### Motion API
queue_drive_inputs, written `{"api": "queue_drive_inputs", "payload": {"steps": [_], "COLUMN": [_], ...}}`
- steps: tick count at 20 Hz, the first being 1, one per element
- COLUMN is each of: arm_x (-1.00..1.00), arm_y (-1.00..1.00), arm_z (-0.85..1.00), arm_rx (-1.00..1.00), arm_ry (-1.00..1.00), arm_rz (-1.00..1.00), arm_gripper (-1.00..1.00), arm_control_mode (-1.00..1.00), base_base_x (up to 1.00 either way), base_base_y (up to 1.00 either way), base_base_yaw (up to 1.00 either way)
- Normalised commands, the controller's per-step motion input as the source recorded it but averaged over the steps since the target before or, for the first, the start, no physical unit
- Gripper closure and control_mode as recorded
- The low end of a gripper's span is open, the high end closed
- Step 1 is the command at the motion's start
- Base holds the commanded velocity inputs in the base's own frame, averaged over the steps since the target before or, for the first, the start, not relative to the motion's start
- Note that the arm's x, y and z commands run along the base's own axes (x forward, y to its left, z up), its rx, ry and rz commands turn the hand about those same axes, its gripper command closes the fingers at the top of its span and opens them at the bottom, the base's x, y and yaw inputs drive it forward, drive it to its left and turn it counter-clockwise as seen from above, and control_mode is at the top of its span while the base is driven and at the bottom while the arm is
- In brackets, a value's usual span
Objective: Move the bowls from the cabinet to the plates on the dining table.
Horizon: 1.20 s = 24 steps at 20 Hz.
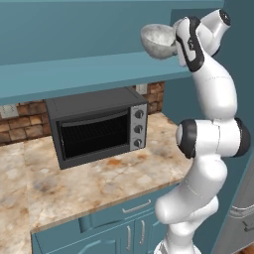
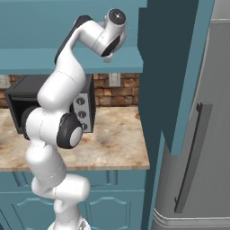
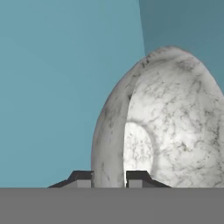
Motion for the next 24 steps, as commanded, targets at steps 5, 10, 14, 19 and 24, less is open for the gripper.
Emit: {"api": "queue_drive_inputs", "payload": {"steps": [5,10,14,19,24], "arm_x": [-0.49,-0.63,-0.68,-0.68,-0.66], "arm_y": [0.0,0.0,0.02,0.06,0.02], "arm_z": [0.0,0.02,0.01,0.01,0.02], "arm_rx": [-0.01,0.0,0.0,0.0,-0.02], "arm_ry": [0.05,-0.01,-0.04,-0.03,-0.01], "arm_rz": [0.01,0.02,0.01,0.0,0.0], "arm_gripper": [1.0,1.0,1.0,1.0,1.0], "arm_control_mode": [-1.0,-1.0,-1.0,-1.0,-1.0], "base_base_x": [0.0,0.0,0.0,0.0,0.0], "base_base_y": [0.0,0.0,0.0,0.0,0.0], "base_base_yaw": [0.0,0.0,0.0,0.0,0.0]}}
